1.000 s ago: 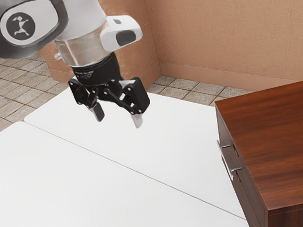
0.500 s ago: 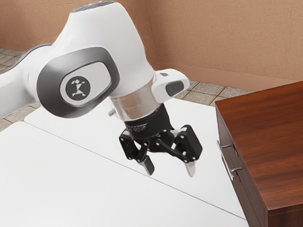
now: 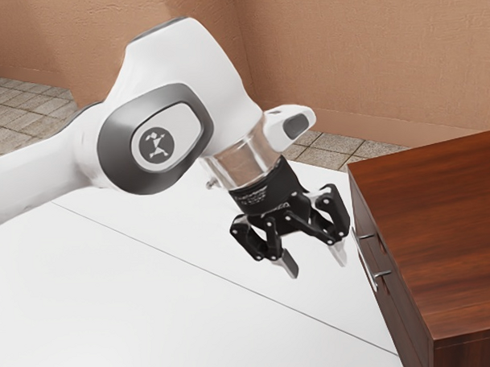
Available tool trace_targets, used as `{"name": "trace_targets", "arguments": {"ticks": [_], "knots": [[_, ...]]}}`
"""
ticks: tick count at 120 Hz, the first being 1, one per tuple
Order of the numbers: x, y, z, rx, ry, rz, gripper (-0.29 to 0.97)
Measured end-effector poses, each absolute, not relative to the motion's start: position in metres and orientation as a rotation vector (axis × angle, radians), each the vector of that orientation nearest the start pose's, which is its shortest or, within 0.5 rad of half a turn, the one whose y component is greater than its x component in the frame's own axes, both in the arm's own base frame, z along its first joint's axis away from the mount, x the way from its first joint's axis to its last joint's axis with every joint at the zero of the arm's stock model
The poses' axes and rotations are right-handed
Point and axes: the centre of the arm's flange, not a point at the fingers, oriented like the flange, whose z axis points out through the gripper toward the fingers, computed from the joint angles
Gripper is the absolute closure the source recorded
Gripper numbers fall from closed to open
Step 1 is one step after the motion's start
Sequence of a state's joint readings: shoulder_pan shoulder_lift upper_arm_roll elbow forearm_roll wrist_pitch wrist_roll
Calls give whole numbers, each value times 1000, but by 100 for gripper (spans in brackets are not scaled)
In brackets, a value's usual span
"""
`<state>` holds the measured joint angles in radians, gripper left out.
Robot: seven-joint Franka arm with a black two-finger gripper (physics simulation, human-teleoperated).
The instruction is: Pull the drawer handle with one arm to open the drawer
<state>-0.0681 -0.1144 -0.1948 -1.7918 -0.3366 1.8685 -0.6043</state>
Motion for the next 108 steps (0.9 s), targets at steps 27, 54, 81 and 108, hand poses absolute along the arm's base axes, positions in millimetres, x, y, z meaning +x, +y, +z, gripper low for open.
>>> {"name": "trace_targets", "arguments": {"ticks": [27, 54, 81, 108], "knots": [[537, -178, 584, -3459, -806, 2, 27], [543, -174, 578, -3463, -873, -22, 28], [545, -169, 563, -3443, -915, -70, 29], [554, -171, 570, -3461, -941, -155, 32]]}}
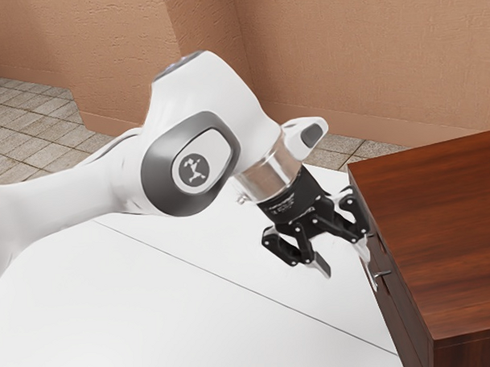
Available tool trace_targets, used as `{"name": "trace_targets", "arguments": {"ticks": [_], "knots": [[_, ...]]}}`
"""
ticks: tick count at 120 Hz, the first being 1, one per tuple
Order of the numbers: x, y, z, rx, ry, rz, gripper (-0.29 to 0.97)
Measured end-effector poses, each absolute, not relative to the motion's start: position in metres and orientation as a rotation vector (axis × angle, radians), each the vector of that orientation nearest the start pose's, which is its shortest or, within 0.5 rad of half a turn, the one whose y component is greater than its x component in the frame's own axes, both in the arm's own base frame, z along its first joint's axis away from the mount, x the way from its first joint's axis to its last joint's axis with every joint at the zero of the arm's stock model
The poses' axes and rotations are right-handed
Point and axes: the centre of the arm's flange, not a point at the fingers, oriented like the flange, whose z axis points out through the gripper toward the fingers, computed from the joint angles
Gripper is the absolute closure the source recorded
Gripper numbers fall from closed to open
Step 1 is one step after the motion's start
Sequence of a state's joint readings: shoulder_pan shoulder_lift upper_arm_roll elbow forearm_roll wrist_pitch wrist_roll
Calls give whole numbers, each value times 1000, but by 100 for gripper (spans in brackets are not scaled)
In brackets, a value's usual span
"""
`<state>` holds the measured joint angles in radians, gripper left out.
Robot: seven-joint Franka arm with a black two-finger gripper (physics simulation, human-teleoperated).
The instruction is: Pull the drawer handle with one arm to open the drawer
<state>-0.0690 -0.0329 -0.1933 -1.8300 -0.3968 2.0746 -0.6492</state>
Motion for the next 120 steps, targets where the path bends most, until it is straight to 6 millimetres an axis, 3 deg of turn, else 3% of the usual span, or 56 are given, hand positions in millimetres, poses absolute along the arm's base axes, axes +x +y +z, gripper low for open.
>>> {"name": "trace_targets", "arguments": {"ticks": [33, 67, 101, 120], "knots": [[564, -169, 561, -3445, -953, -195, 35], [562, -174, 562, -3387, -852, -281, 37], [515, -169, 558, -3263, -733, -353, 38], [487, -155, 562, -3221, -742, -391, 39]]}}
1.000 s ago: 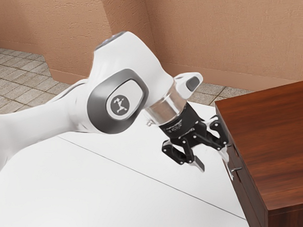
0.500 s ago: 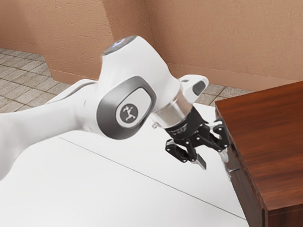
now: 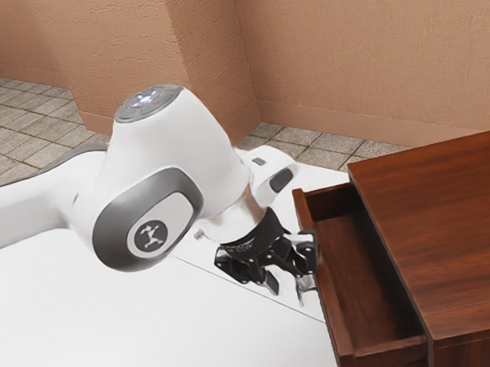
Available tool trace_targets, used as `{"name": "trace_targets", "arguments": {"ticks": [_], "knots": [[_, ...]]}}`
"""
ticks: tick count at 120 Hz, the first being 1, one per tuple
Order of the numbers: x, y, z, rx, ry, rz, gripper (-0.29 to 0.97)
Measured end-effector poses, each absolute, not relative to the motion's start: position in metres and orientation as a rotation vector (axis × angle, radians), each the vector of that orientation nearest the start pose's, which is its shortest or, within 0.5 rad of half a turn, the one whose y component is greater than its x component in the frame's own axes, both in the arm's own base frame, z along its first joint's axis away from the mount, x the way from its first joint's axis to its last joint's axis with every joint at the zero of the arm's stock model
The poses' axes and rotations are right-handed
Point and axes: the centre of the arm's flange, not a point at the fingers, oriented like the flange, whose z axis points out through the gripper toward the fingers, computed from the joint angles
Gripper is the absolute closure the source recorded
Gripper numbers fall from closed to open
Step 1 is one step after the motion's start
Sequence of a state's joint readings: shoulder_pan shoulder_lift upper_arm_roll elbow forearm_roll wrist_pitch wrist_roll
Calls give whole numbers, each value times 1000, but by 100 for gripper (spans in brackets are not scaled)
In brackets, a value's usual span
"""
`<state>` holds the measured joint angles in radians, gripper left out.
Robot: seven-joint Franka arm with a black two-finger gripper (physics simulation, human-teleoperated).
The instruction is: Pull the drawer handle with one arm to open the drawer
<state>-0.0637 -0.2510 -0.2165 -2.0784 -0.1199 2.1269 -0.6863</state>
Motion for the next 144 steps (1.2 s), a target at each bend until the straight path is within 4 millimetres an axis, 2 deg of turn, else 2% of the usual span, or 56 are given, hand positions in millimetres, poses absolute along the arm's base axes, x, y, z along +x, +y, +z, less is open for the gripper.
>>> {"name": "trace_targets", "arguments": {"ticks": [22, 33, 51, 65, 72, 79, 81, 85, 89, 92, 95, 98, 103, 111, 119, 136, 144], "knots": [[477, -129, 557, -3190, -807, -376, 35], [470, -122, 556, -3182, -823, -374, 33], [450, -86, 568, -3204, -876, -373, 30], [438, -70, 571, -3200, -885, -378, 28], [430, -65, 579, -3200, -885, -394, 24], [417, -60, 620, -3209, -875, -492, 18], [415, -61, 639, -3212, -860, -534, 17], [413, -66, 691, -3215, -801, -635, 14], [421, -69, 739, -3205, -745, -705, 12], [437, -67, 771, -3191, -705, -743, 11], [450, -67, 790, -3177, -651, -750, 9], [461, -71, 797, -3165, -579, -734, 8], [472, -79, 798, -3145, -446, -688, 7], [487, -97, 783, -3093, -233, -596, 5], [495, -99, 768, -3055, -100, -512, 3], [498, -83, 746, -3022, -87, -308, 2], [497, -73, 742, -3018, -110, -253, 1]]}}
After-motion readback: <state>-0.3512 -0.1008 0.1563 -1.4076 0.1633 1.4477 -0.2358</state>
